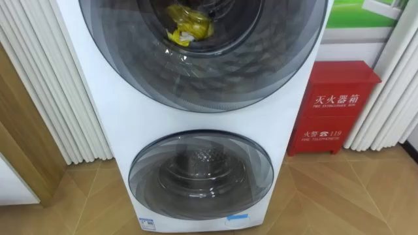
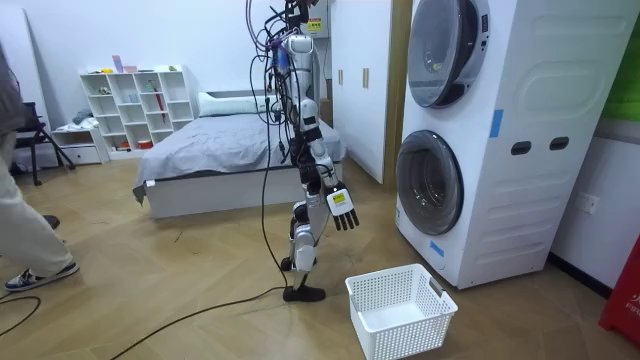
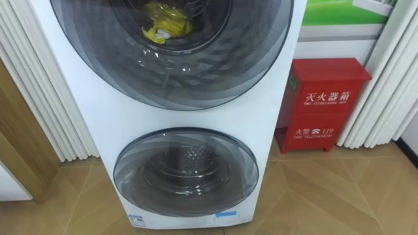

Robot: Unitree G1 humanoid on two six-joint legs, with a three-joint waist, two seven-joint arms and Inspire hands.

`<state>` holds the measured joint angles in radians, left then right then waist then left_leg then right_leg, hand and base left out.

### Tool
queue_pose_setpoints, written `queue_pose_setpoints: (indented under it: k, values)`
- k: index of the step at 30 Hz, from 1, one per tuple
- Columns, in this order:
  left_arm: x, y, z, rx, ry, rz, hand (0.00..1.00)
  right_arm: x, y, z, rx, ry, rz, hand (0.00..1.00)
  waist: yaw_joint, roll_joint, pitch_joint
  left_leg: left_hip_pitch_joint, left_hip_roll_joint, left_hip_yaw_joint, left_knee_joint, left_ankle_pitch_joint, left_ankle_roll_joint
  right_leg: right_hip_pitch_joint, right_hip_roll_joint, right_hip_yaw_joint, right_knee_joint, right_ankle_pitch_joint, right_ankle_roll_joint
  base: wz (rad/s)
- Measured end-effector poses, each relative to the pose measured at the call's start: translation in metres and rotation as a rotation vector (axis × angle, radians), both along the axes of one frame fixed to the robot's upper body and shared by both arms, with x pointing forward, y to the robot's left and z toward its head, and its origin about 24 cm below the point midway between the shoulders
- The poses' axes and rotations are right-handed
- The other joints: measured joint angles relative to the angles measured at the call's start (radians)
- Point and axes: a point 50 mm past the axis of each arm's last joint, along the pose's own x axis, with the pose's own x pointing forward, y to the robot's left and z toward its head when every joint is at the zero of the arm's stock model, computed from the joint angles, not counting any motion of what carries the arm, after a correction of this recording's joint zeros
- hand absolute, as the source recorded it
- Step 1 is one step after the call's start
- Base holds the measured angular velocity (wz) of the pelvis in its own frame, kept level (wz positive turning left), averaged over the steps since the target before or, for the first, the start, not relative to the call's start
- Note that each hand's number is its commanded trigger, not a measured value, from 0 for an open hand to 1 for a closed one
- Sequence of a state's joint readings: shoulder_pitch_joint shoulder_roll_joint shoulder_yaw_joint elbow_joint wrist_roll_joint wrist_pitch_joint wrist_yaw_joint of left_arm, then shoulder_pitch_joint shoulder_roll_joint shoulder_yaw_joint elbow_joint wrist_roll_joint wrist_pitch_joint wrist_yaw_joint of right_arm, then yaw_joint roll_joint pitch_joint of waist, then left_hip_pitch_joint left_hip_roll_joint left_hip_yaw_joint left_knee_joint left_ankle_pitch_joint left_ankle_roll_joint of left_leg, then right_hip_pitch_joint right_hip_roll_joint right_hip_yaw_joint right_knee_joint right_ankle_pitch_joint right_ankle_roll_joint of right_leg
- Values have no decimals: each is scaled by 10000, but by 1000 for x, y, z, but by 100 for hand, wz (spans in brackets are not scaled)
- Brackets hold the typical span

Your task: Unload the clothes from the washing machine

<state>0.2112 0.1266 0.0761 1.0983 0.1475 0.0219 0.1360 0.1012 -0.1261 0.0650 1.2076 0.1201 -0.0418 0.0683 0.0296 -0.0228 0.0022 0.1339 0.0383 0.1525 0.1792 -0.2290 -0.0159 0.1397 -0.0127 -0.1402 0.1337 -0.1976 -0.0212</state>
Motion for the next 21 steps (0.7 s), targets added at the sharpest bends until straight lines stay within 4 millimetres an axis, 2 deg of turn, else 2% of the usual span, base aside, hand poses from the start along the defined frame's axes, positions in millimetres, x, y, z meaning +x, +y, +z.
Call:
queue_pose_setpoints:
  k: [11,21]
  values:
    - [-2,0,0,45,54,3,0,-1,1,0,219,60,-164,0,15,14,12,-1,0,5,0,0,0,5,3,1,5,0,0,0]
    - [-12,-1,-1,43,476,100,0,-6,1,-2,449,262,-1241,0,44,-46,0,-3,1,-1,-5,0,0,19,0,11,-1,-1,1,0]
